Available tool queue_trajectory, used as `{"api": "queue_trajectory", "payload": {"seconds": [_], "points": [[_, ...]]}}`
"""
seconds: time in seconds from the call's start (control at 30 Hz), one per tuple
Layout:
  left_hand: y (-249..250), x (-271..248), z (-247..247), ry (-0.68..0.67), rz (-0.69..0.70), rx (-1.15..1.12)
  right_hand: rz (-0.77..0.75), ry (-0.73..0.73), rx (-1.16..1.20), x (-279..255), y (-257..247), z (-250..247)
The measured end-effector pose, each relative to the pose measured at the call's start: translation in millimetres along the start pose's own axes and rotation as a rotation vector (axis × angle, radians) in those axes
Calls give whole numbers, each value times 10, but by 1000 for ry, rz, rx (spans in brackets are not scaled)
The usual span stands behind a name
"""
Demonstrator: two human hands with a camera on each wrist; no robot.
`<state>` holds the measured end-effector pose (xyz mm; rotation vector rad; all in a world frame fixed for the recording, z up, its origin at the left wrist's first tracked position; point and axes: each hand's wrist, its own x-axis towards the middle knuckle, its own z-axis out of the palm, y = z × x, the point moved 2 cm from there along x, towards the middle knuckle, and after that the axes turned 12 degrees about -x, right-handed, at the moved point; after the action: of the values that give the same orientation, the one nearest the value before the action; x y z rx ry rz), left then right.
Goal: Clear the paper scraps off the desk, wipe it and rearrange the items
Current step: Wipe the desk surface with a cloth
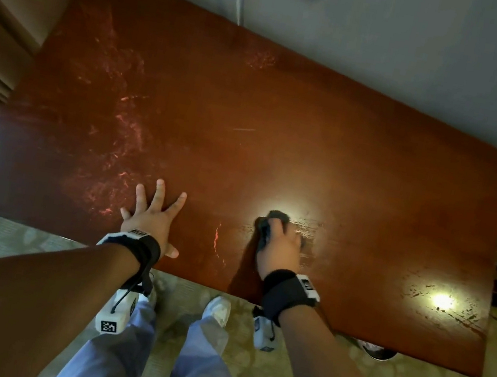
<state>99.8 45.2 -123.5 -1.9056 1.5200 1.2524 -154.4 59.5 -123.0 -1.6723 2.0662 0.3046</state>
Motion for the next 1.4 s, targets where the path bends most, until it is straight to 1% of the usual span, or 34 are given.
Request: {"api": "queue_trajectory", "payload": {"seconds": [0.07,0.17,0.23,0.33,0.4,0.53,0.63,0.73,0.83,0.9,0.97,1.03,1.1,1.2,1.23,1.3,1.4], "points": [[5,-4,0,3,-2,3,-124,-26,30,-107,-323,100],[10,-2,-6,-10,-11,2,-294,-55,-13,-207,-707,220],[9,0,-8,-7,-14,6,-350,-90,-38,-199,-804,249],[5,4,0,1,-12,0,-364,-113,-44,-109,-694,231],[7,7,1,2,-12,2,-275,-67,8,-18,-449,154],[-2,15,3,-4,-12,2,48,25,111,234,346,-149],[-10,23,12,-4,-11,-4,217,125,147,419,920,-422],[-10,23,11,-6,-15,-3,288,137,135,542,1136,-488],[-11,16,8,-4,-17,2,309,132,95,558,1035,-434],[-9,16,14,-2,-16,0,274,121,105,537,843,-388],[-11,15,19,3,-15,5,186,92,98,497,536,-314],[-13,14,19,4,-16,10,54,50,92,435,139,-224],[-13,14,12,2,-15,11,-115,7,75,356,-291,-128],[-15,21,16,-8,-23,17,-326,-96,-23,231,-830,-5],[-17,28,19,-8,-28,21,-360,-120,-51,213,-931,21],[-20,42,18,-4,-37,21,-378,-143,-72,219,-997,47],[-15,34,14,-7,-34,17,-355,-104,-52,281,-837,6]]}}
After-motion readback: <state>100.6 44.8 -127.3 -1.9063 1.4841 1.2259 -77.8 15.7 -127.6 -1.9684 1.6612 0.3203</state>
